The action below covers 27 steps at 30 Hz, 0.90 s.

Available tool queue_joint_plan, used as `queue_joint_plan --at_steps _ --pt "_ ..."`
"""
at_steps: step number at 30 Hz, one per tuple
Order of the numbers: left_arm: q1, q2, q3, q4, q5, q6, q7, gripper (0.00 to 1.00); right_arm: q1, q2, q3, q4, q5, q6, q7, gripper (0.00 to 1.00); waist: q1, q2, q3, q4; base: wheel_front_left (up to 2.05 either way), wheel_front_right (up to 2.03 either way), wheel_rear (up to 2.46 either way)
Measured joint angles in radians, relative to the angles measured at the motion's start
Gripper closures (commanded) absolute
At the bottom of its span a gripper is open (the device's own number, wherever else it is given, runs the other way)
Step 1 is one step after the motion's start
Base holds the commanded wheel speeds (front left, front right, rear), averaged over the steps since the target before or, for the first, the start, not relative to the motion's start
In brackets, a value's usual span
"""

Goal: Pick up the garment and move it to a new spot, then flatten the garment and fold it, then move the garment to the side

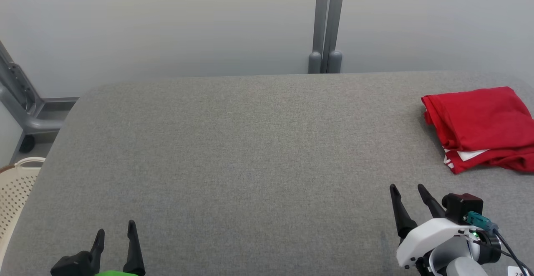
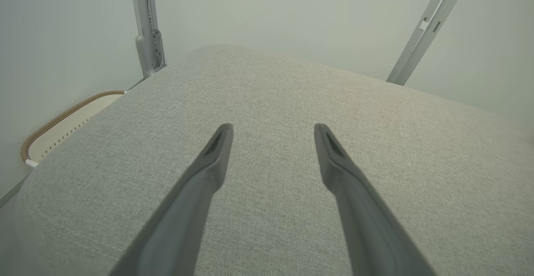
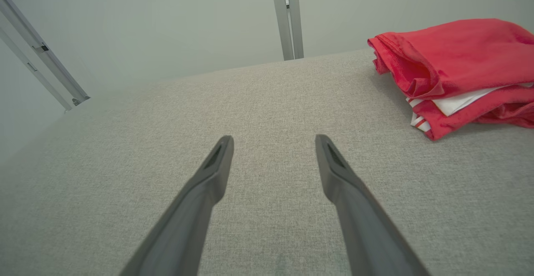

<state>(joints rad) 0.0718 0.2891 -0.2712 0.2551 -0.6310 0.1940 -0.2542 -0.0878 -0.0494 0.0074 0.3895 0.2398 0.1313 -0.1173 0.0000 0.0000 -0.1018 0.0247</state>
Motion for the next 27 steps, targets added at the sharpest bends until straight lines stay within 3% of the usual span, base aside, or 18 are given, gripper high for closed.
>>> queue_joint_plan --at_steps 8,27 --pt "0.005 -0.004 0.003 -0.015 0.007 -0.027 -0.004 0.0 0.025 0.0 0.001 0.006 0.013 0.0 -0.003 0.0 0.0 0.0 -0.002 -0.002 0.0 0.0 0.0" --pt "0.009 -0.026 0.005 -0.02 0.019 -0.044 -0.007 0.0 0.021 0.0 0.017 0.001 0.007 0.0 0.003 0.0 0.0 0.0 0.017 -0.011 0.0 0.0 0.0"
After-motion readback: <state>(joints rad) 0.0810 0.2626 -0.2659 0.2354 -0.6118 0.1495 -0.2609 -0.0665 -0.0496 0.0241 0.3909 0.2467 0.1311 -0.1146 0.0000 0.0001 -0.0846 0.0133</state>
